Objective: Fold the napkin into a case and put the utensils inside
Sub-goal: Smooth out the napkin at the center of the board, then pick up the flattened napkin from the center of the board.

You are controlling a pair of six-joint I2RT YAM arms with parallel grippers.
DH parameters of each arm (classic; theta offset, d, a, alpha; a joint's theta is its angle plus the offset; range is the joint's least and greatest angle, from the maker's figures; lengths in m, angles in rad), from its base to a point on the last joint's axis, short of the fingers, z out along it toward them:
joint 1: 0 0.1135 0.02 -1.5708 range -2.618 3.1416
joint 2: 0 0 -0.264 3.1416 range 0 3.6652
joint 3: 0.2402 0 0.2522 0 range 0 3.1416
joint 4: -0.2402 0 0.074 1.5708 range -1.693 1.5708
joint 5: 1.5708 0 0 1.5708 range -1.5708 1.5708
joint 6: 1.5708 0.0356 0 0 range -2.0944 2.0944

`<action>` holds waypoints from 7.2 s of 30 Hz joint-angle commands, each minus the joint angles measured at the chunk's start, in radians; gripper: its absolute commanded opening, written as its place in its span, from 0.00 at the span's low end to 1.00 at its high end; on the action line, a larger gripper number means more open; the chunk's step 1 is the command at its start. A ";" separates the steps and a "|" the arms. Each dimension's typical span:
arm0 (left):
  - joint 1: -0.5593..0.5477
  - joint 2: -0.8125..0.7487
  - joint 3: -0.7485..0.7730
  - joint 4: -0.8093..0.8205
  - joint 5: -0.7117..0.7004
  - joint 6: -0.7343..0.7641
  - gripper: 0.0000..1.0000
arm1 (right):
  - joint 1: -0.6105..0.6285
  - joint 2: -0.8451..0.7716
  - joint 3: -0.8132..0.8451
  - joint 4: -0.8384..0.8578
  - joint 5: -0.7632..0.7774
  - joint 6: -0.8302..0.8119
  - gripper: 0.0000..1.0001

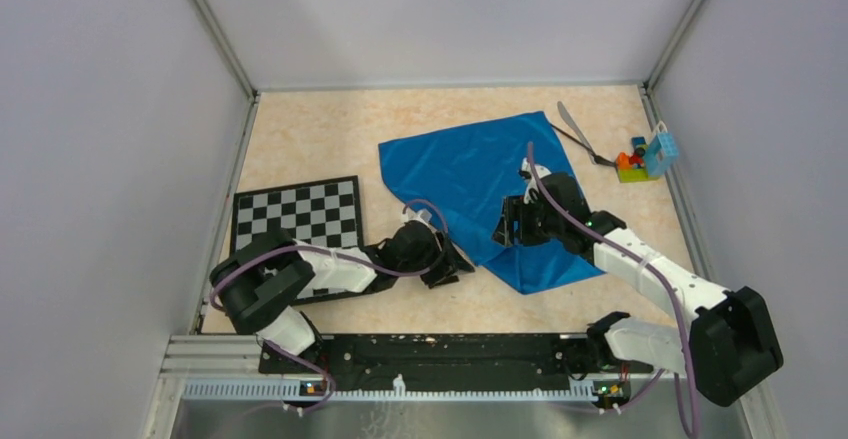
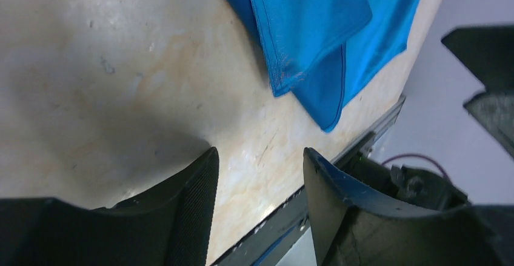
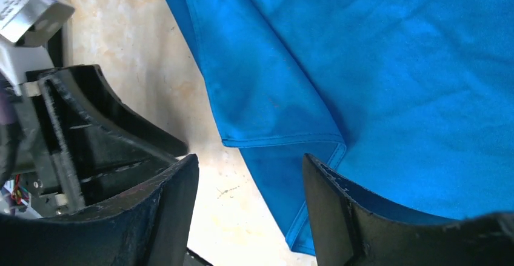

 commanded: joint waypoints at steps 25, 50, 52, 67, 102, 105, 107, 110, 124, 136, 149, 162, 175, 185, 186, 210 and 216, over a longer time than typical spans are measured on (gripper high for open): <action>-0.078 0.102 0.163 -0.123 -0.285 -0.265 0.00 | 0.001 -0.089 -0.044 0.039 0.050 0.004 0.61; -0.143 -0.906 -0.173 -0.697 -0.345 -0.041 0.68 | -0.196 0.122 0.055 0.047 0.058 0.083 0.65; -0.140 -0.908 -0.120 -0.701 -0.419 0.025 0.81 | -0.208 0.137 0.082 0.053 0.071 0.086 0.67; 0.412 -0.120 0.371 -0.206 0.034 0.531 0.99 | -0.346 0.696 0.657 0.086 0.050 0.018 0.77; 0.651 0.527 0.900 -0.259 0.118 0.649 0.99 | -0.329 1.157 1.285 -0.097 -0.032 -0.098 0.78; 0.609 0.353 0.821 -0.304 0.114 0.640 0.99 | -0.287 0.966 1.158 -0.163 0.106 -0.099 0.79; 0.580 0.234 0.741 -0.304 0.153 0.608 0.99 | -0.270 0.816 1.001 -0.170 0.189 -0.036 0.79; 0.546 0.090 0.607 -0.256 0.320 0.564 0.99 | -0.289 0.601 0.715 -0.148 0.144 0.118 0.80; 0.528 -0.127 0.610 -0.516 0.547 0.804 0.99 | -0.591 -0.010 0.062 -0.418 0.411 0.267 0.79; 0.536 -0.230 0.579 -0.486 0.571 0.793 0.99 | -0.598 0.200 0.108 -0.421 0.499 0.194 0.62; 0.611 -0.264 0.539 -0.388 0.669 0.710 0.99 | -0.598 0.289 0.119 -0.367 0.456 0.179 0.53; 0.668 -0.262 0.503 -0.300 0.725 0.647 0.99 | -0.598 0.313 0.050 -0.266 0.394 0.205 0.42; 0.668 -0.225 0.492 -0.319 0.684 0.676 0.99 | -0.598 0.186 0.004 -0.252 0.364 0.188 0.00; 0.668 -0.190 0.511 -0.372 0.624 0.734 0.99 | -0.598 0.109 0.024 -0.311 0.343 0.177 0.12; 0.668 -0.187 0.513 -0.397 0.621 0.737 0.99 | -0.598 0.112 0.038 -0.329 0.342 0.178 0.20; 0.675 -0.222 0.503 -0.341 0.690 0.696 0.99 | -0.598 0.214 0.070 -0.327 0.384 0.149 0.48; 0.686 -0.234 0.500 -0.330 0.701 0.688 0.99 | -0.598 0.256 0.058 -0.288 0.389 0.132 0.47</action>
